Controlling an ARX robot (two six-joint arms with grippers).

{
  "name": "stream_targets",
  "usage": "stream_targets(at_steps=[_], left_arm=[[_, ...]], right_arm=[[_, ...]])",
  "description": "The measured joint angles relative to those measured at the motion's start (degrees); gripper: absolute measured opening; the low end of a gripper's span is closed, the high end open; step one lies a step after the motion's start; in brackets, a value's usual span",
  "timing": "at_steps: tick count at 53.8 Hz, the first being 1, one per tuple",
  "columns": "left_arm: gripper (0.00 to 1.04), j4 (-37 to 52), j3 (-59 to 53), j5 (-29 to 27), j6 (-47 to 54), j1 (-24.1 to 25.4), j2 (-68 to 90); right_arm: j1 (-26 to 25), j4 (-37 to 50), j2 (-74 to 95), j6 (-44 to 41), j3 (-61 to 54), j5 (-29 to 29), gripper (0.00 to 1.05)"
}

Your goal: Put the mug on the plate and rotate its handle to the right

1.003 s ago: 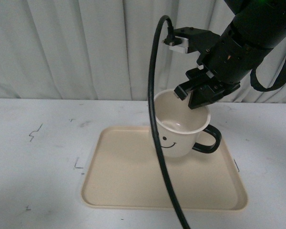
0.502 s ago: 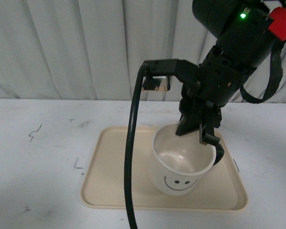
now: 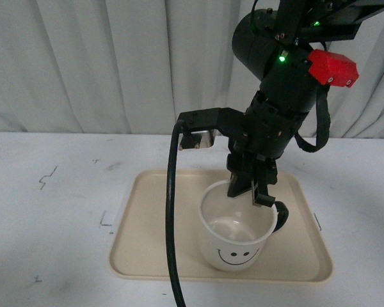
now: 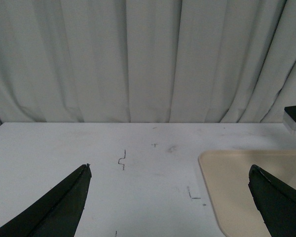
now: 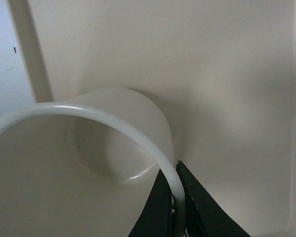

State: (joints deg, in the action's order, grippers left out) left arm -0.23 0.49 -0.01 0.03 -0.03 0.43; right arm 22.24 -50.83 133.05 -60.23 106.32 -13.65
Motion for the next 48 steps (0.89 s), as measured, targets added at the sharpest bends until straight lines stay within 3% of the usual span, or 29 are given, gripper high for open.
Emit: stream_targets(at_steps=[5,15,23,24,26,30,36,42,48], left_arm=[[0.98,0.00,0.00,0.00,0.00,0.00,0.00],[0.98,0.02,0.00,0.00,0.00,0.00,0.00],[0.98,0.02,0.00,0.00,0.00,0.00,0.00],[0.98,0.02,0.00,0.00,0.00,0.00,0.00],[0.98,0.02,0.00,0.00,0.00,0.00,0.00],[0.98,0.02,0.00,0.09,0.02,0.00,0.00],[0.98,0.00,0.00,-0.11,0.00,0.00,0.00],[0.98,0.02,0.00,-0.13,0.00,0.00,0.00],[0.98,0.02,0.00,-0.02,0.00,0.00,0.00]], right_arm=[[0.33,-1.03,0.87,0.22,1.64,0.02,0.06],[0.31,-3.23,1.92,1.53,4.11,-1.07,0.32],[-0.96,-2.71,0.70,7.15,8.59,-12.44,0.60],[-0.81,0.68,-0.55,9.46,8.09,-12.22,0.64],[-0.42,12.59,-3.43,12.57,2.97,-7.91,0.62],[-0.24,36.59,-10.69,22.45,-10.27,7.76,0.51],[-0.85,62.49,-20.09,36.48,-28.83,21.77,0.36],[-4.07,84.65,-27.02,47.67,-44.44,29.33,0.21],[-8.55,102.88,-33.16,55.52,-60.54,29.40,0.01]])
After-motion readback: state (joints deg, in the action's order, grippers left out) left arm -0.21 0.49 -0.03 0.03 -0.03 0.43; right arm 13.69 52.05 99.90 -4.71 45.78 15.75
